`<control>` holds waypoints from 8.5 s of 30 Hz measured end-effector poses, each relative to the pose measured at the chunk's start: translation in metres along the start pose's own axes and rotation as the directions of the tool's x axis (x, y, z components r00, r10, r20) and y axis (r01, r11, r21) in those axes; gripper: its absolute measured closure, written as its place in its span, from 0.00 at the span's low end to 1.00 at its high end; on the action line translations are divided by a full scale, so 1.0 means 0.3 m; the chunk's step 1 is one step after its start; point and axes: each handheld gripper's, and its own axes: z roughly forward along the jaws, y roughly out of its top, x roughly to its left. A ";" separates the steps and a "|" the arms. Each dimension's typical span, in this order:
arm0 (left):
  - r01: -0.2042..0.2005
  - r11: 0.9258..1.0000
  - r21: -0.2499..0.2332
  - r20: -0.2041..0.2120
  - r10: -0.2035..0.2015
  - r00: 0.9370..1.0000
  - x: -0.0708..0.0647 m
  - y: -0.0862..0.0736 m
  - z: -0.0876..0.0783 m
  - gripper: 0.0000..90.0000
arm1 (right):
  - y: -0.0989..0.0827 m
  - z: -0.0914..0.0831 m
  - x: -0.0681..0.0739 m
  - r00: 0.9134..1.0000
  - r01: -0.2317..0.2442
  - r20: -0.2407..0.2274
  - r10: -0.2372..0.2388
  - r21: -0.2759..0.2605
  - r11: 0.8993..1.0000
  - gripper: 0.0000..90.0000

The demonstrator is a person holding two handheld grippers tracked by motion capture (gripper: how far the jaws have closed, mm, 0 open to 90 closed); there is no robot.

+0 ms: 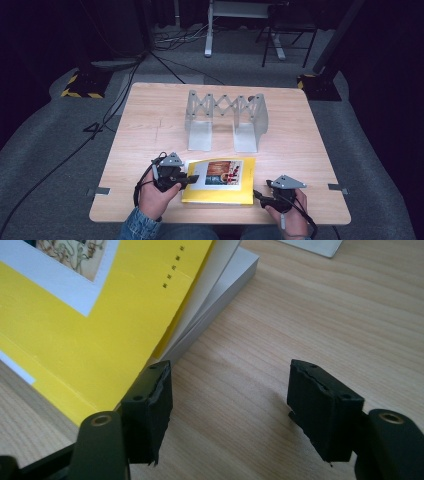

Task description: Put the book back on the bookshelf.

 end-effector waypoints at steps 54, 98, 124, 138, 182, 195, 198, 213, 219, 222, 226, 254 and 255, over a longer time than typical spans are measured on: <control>-0.023 0.994 -0.102 0.104 0.034 0.994 0.026 0.163 0.017 0.94 | 0.139 0.105 0.254 0.899 0.430 0.097 -0.427 -0.006 0.903 0.17; -0.016 0.998 -0.067 0.068 0.021 0.997 0.018 0.148 0.041 0.93 | 0.153 0.193 0.343 0.738 0.638 0.273 -0.617 0.014 0.770 0.52; 0.040 0.974 -0.222 -0.163 -0.078 0.983 0.103 0.061 -0.120 0.78 | 0.244 0.032 0.356 0.769 0.617 0.231 -0.596 -0.026 0.787 0.85; 0.083 0.970 -0.228 -0.147 -0.119 0.982 0.116 0.017 -0.142 0.76 | 0.359 -0.145 0.251 0.889 0.444 0.213 -0.405 -0.189 0.876 0.85; 0.157 0.959 -0.238 -0.238 -0.214 0.947 0.145 -0.135 -0.272 0.76 | 0.607 -0.019 -0.034 0.947 0.043 0.298 0.116 -0.478 0.877 0.85; 0.173 0.951 -0.255 -0.256 -0.239 0.937 0.153 -0.164 -0.310 0.76 | 0.593 0.083 -0.056 0.946 -0.011 0.274 0.172 -0.505 0.863 0.85; 0.174 0.950 -0.259 -0.257 -0.241 0.936 0.156 -0.164 -0.311 0.76 | 0.584 0.103 -0.044 0.950 -0.002 0.269 0.157 -0.498 0.867 0.85; 0.171 0.955 -0.244 -0.254 -0.233 0.939 0.153 -0.158 -0.295 0.75 | 0.524 0.172 -0.019 0.960 -0.010 0.253 0.121 -0.400 0.917 0.84; 0.170 0.955 -0.244 -0.254 -0.232 0.939 0.155 -0.157 -0.291 0.75 | 0.499 0.197 -0.031 0.959 -0.035 0.252 0.131 -0.353 0.935 0.84; 0.171 0.956 -0.237 -0.251 -0.230 0.940 0.156 -0.157 -0.290 0.75 | 0.481 0.213 -0.044 0.960 -0.063 0.240 0.148 -0.329 0.942 0.84; 0.170 0.957 -0.236 -0.249 -0.229 0.941 0.156 -0.156 -0.289 0.76 | 0.469 0.230 -0.045 0.963 -0.069 0.229 0.144 -0.308 0.949 0.83; 0.175 0.960 -0.217 -0.243 -0.226 0.943 0.166 -0.163 -0.279 0.69 | 0.473 0.245 -0.037 0.978 -0.046 0.185 0.095 -0.253 0.966 0.62; 0.170 0.961 -0.216 -0.243 -0.222 0.944 0.165 -0.164 -0.280 0.68 | 0.474 0.235 -0.038 0.977 -0.047 0.187 0.098 -0.259 0.965 0.59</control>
